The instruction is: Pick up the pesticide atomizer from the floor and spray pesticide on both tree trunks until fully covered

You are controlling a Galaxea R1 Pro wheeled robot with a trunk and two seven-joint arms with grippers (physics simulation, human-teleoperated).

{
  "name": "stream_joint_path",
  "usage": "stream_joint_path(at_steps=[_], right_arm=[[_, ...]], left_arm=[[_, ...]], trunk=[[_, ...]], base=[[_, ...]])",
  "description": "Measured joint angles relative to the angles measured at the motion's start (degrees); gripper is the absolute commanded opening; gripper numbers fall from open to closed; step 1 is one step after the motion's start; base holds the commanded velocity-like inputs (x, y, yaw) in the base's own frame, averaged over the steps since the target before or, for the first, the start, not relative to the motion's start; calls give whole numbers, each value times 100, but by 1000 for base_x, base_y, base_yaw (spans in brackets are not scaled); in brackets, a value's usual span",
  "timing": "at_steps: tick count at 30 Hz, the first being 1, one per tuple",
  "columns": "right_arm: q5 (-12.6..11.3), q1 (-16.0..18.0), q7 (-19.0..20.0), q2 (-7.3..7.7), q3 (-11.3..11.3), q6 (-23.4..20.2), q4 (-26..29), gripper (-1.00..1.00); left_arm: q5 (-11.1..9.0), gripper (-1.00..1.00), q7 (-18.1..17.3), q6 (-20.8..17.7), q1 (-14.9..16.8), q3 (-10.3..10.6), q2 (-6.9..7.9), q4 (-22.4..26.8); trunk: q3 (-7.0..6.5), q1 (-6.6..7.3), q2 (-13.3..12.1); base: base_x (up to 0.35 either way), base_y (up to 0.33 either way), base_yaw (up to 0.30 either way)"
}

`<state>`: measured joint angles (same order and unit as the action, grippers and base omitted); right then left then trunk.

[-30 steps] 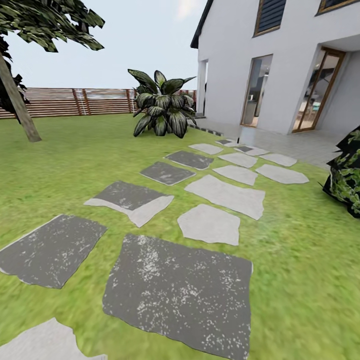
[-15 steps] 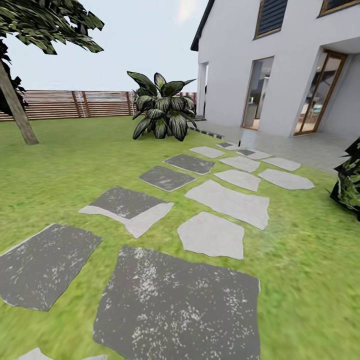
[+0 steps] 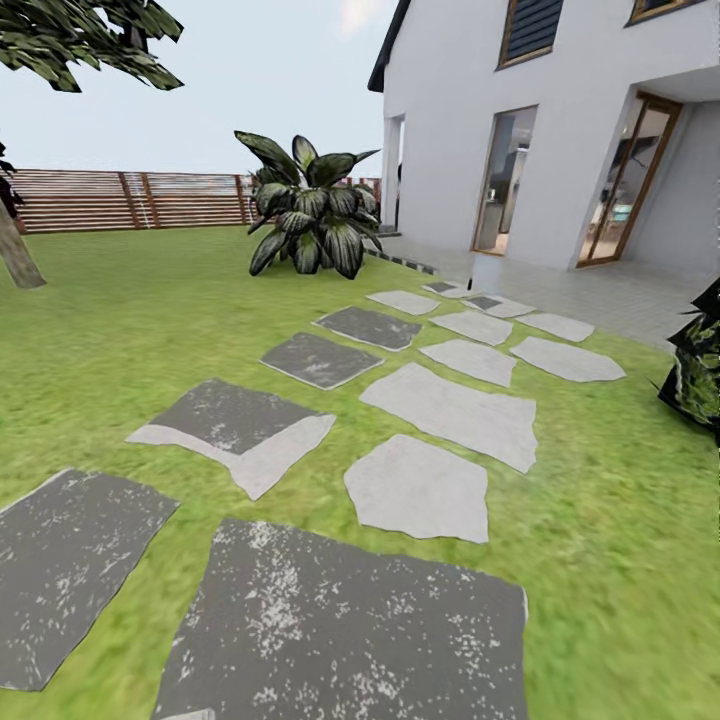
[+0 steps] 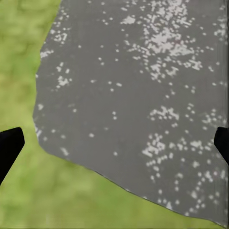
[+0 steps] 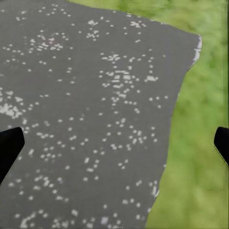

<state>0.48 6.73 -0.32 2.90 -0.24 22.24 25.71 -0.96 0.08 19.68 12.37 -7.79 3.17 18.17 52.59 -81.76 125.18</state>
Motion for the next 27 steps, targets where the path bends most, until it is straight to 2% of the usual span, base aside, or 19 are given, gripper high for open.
stream_joint_path(at_steps=[27], right_arm=[[5, 1, 0, 0, -6, 0, 4, 100]], left_arm=[[0, 100, 0, 0, -1, 1, 0, 2]], trunk=[[0, 0, 0]], base=[[340, -4, -5]])
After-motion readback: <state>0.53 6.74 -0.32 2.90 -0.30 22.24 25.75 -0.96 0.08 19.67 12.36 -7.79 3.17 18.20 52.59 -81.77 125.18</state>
